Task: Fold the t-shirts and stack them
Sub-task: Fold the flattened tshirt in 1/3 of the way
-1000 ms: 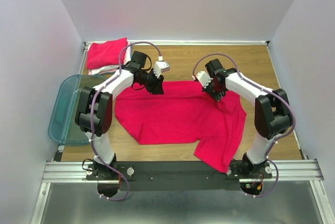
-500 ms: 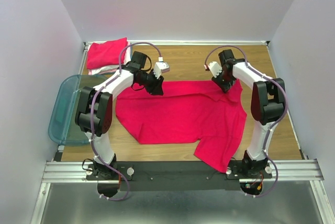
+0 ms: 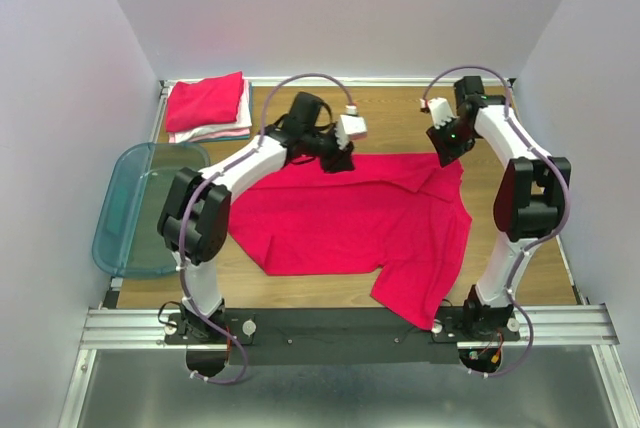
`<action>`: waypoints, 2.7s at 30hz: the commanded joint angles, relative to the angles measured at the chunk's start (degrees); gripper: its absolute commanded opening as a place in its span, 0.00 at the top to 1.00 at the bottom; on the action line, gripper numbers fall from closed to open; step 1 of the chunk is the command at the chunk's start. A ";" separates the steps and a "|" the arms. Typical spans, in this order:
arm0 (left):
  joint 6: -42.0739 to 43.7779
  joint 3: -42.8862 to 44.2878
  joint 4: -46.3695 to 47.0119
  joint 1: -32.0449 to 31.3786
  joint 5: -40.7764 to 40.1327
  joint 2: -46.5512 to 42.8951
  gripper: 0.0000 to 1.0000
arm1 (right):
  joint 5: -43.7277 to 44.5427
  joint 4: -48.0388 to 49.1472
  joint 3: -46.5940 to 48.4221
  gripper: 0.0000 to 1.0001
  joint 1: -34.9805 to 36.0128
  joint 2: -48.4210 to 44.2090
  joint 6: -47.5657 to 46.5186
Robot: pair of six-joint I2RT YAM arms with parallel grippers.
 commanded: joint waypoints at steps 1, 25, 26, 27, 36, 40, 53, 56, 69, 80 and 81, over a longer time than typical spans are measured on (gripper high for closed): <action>10.91 4.08 7.75 -8.20 -2.02 2.26 0.62 | -5.84 -6.49 0.35 0.60 -6.68 -0.72 0.37; 42.61 17.70 9.78 -21.49 -13.71 22.65 0.66 | -18.59 -14.24 4.50 0.62 -17.79 5.96 -0.43; 43.39 17.97 9.52 -21.58 -13.98 23.35 0.66 | -18.68 -14.15 4.50 0.62 -17.87 6.05 -0.34; 43.84 18.58 8.73 -21.67 -14.07 23.70 0.66 | -18.86 -14.15 4.50 0.62 -17.88 5.96 -0.34; 47.27 22.36 3.81 -23.25 -16.09 27.22 0.64 | -18.51 -14.15 4.58 0.62 -18.67 6.58 -0.43; 46.74 24.47 2.67 -23.60 -17.23 28.63 0.61 | -18.60 -14.15 4.67 0.62 -18.84 6.75 -0.43; 47.01 28.69 -0.24 -24.31 -21.36 32.06 0.65 | -18.51 -14.24 5.29 0.62 -19.72 7.46 -0.51; 47.09 29.48 -0.94 -24.39 -21.45 32.50 0.68 | -18.51 -14.24 5.20 0.62 -19.81 7.63 -0.51; 44.99 27.38 -0.94 -23.78 -14.86 27.58 1.00 | -18.24 -14.24 4.14 0.62 -20.07 7.02 -0.95; 47.97 16.39 -1.12 -22.37 -10.81 18.35 1.00 | -16.84 -14.33 3.79 0.62 -20.07 5.35 -2.01; 48.49 16.13 -1.46 -22.37 -10.64 18.17 1.00 | -16.66 -14.33 3.79 0.62 -19.99 5.17 -2.01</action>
